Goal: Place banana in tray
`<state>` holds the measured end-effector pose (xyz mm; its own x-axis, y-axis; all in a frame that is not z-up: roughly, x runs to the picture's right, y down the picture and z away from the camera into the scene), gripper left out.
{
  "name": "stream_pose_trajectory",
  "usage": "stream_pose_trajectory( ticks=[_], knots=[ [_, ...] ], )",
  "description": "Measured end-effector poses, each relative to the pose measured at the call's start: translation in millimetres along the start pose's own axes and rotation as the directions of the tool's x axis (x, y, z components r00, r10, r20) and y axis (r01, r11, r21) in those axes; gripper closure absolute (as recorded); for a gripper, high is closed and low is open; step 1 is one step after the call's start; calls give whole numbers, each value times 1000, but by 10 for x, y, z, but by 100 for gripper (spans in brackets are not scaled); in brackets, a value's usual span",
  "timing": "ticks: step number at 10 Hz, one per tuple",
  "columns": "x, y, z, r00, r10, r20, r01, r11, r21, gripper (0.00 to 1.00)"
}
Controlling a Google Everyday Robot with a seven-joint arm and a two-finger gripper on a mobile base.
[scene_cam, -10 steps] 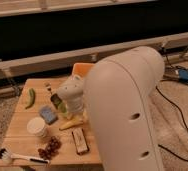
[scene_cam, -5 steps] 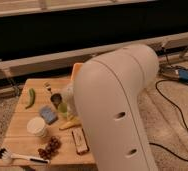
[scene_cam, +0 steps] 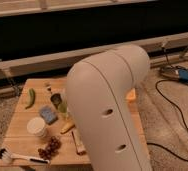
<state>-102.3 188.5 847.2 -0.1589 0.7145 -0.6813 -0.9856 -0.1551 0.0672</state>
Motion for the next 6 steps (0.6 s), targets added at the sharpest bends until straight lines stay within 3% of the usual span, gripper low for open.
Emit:
stream_pose_trajectory(
  ticks=[1,3,6],
  knots=[
    [4,4,32,1000,-7,-7,7,1000,2,38],
    [20,7,59,1000,-24,-15,24,1000,3,57],
    [30,3,-136,999,-44,11,44,999,-22,88]
  ],
)
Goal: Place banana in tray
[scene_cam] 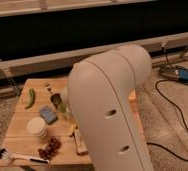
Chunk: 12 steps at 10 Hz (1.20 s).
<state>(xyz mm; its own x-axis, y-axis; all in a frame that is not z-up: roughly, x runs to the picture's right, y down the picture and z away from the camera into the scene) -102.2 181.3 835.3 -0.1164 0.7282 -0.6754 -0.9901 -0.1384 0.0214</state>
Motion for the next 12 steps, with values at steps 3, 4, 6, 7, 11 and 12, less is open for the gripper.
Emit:
stream_pose_trajectory(
  ticks=[3,4,6,7,11,12],
  knots=[
    [7,2,-375,997,-67,29,69,996,-59,100],
    [2,17,-520,991,-124,40,127,988,-87,100],
    [-71,56,-840,969,-239,70,246,960,-133,100],
    [-142,87,-984,955,-284,87,295,943,-154,100],
    [-680,62,-1286,937,-319,142,343,919,-195,100],
    [-890,30,-1360,938,-310,155,338,919,-202,100]
  ],
)
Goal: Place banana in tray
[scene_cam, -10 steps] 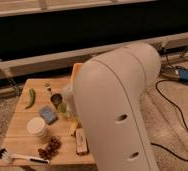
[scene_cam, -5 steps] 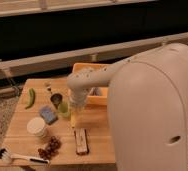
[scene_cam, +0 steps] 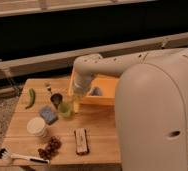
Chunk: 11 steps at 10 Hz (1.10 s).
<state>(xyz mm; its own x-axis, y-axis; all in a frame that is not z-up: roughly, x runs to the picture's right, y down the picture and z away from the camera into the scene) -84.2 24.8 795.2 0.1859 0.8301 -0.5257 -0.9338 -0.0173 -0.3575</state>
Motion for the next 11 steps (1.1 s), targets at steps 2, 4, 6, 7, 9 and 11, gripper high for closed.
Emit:
stream_pose_trajectory(
  ticks=[2,4,6,7,9,11],
  knots=[
    [-374,-173,-155,999,20,36,-20,1000,-14,100],
    [-747,-353,-306,995,55,78,-53,998,-28,100],
    [-1069,-501,-444,986,91,143,-89,996,-18,97],
    [-1174,-555,-481,977,102,188,-104,995,4,89],
    [-1275,-532,-429,964,114,241,-127,991,41,69],
    [-1322,-556,-356,955,134,263,-152,987,49,48]
  ],
)
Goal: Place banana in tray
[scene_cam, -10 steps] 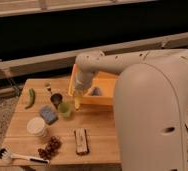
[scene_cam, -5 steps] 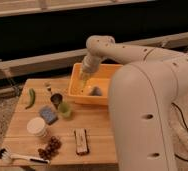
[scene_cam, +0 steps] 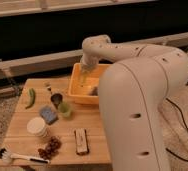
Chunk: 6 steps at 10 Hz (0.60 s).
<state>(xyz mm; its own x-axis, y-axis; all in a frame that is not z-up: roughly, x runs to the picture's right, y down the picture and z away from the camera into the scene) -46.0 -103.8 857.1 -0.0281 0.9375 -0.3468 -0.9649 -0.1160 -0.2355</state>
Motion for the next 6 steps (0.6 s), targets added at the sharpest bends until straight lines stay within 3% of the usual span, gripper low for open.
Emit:
stream_pose_trajectory(
  ticks=[2,6],
  knots=[
    [-17,-41,23,1000,7,11,-7,1000,-2,38],
    [-12,-24,29,1000,6,10,-6,1000,-4,38]
  ],
)
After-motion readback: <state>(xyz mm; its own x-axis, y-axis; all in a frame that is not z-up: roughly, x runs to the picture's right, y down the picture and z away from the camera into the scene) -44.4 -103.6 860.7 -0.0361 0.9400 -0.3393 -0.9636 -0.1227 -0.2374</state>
